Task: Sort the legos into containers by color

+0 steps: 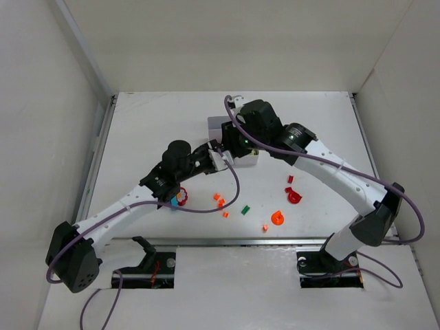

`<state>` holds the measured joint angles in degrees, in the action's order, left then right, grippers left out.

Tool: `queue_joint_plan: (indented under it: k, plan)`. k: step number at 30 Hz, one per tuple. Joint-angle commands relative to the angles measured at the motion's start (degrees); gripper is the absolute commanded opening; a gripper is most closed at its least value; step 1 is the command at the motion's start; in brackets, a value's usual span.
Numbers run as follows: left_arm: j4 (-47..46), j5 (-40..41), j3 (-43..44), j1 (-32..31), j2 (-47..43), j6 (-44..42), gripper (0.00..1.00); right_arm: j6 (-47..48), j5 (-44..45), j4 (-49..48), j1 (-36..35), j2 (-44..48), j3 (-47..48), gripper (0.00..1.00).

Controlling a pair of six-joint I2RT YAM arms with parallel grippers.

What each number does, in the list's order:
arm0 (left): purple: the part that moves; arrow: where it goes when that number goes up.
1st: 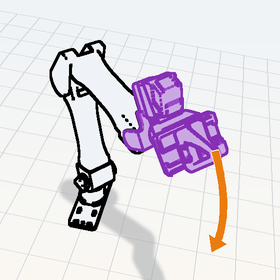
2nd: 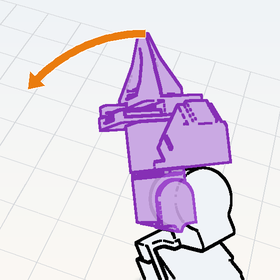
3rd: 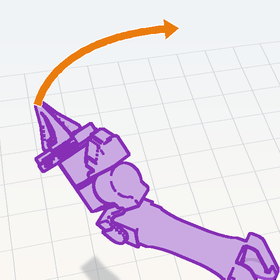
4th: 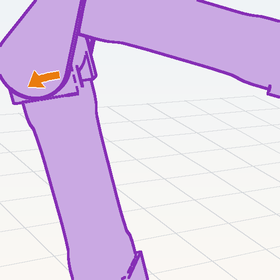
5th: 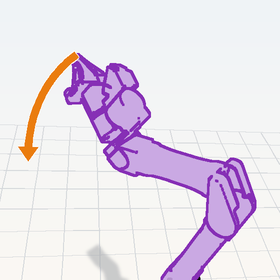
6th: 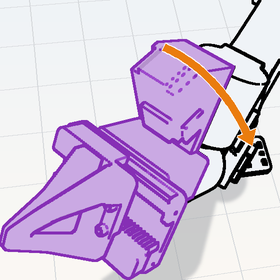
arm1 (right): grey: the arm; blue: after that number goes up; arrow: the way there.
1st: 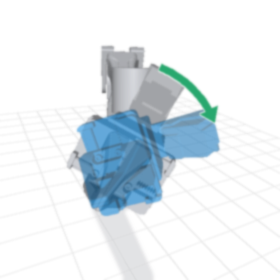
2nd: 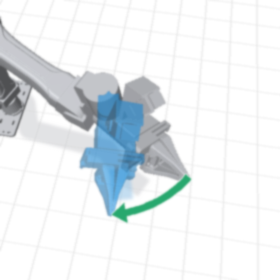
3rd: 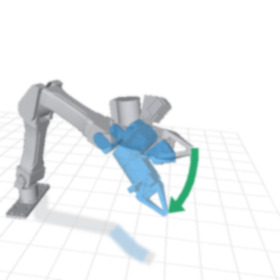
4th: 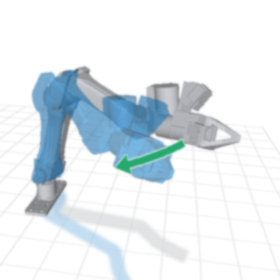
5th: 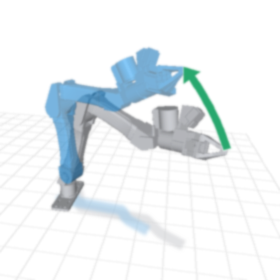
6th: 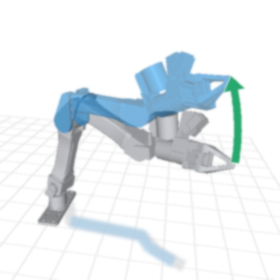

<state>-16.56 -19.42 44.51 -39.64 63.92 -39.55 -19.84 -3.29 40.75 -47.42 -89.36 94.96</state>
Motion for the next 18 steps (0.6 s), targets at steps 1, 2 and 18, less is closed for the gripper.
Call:
queue_joint_plan:
  k: [1, 2, 18]
  plan:
    - [-2.34, -1.41, 3.04, 0.09, -0.29, -0.7, 0.35, 0.59, -2.07, -4.89, -0.13, 1.12, 0.4, 0.0]
    - [-2.34, -0.8, 3.04, 0.09, -0.29, -0.09, 0.28, 0.59, -2.07, -4.37, -0.13, 1.12, 0.4, 0.0]
    - [7.22, 8.69, 1.28, 1.14, -1.86, 7.29, 0.0, 1.2, -0.23, -4.37, 9.97, 1.74, 2.24, 0.0]
